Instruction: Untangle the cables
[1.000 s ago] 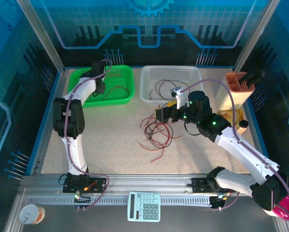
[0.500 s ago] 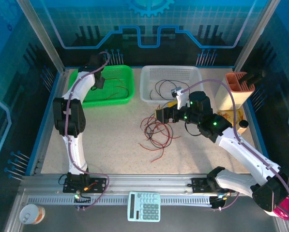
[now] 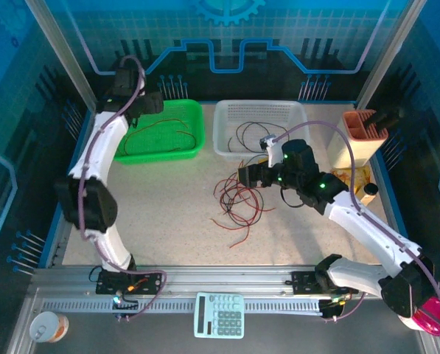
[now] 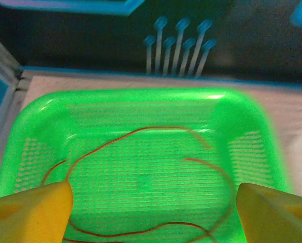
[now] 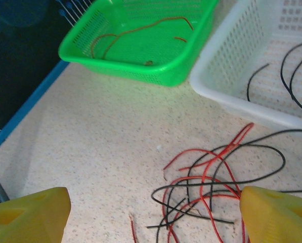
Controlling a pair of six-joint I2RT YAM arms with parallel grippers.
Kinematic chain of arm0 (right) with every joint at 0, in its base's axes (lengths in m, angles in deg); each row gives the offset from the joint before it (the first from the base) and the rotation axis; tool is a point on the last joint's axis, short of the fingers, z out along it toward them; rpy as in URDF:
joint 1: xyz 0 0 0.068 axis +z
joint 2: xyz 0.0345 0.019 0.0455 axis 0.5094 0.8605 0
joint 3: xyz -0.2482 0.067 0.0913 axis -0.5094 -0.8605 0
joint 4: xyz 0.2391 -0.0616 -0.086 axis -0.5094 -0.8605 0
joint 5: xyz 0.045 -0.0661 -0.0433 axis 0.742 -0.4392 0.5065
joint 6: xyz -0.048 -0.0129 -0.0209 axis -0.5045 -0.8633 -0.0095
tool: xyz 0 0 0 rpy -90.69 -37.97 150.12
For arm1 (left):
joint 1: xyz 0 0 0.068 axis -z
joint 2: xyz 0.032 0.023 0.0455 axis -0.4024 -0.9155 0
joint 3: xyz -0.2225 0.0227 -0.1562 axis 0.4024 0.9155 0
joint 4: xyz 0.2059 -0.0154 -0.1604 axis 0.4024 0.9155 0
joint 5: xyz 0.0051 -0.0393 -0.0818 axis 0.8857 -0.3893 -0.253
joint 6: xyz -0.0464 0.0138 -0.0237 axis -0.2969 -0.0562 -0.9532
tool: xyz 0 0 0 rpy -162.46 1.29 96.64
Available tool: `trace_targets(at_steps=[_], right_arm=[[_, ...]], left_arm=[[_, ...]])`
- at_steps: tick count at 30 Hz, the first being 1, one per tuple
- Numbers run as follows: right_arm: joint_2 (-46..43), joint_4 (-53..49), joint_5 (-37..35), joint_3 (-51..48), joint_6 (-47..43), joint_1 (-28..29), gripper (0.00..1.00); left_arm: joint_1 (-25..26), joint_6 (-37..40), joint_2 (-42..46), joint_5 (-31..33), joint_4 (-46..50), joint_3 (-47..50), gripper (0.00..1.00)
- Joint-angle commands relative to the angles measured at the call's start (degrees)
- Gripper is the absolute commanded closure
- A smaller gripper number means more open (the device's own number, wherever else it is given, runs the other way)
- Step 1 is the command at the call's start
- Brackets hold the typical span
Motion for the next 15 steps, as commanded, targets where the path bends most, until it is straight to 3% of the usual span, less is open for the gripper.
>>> trace_targets(at_steps=[1, 8, 15], right_arm=[[2.0, -3.1, -2.9, 1.6, 1.5, -0.5, 0.13], [4.3, -4.4, -5.1, -0.2, 3.8, -0.4, 0.17], [6.5, -4.3, -8.5, -2.0, 6.7, -0.4, 0.18]], left_arm=[[0.1, -10.7, 7.9, -11.7, -8.3, 8.3, 0.13], [0.1, -23.5, 25.7, -21.0, -20.6, 30.2, 0.05], [1.5, -31.1, 38.8, -24.4, -25.3, 46.5, 0.01]])
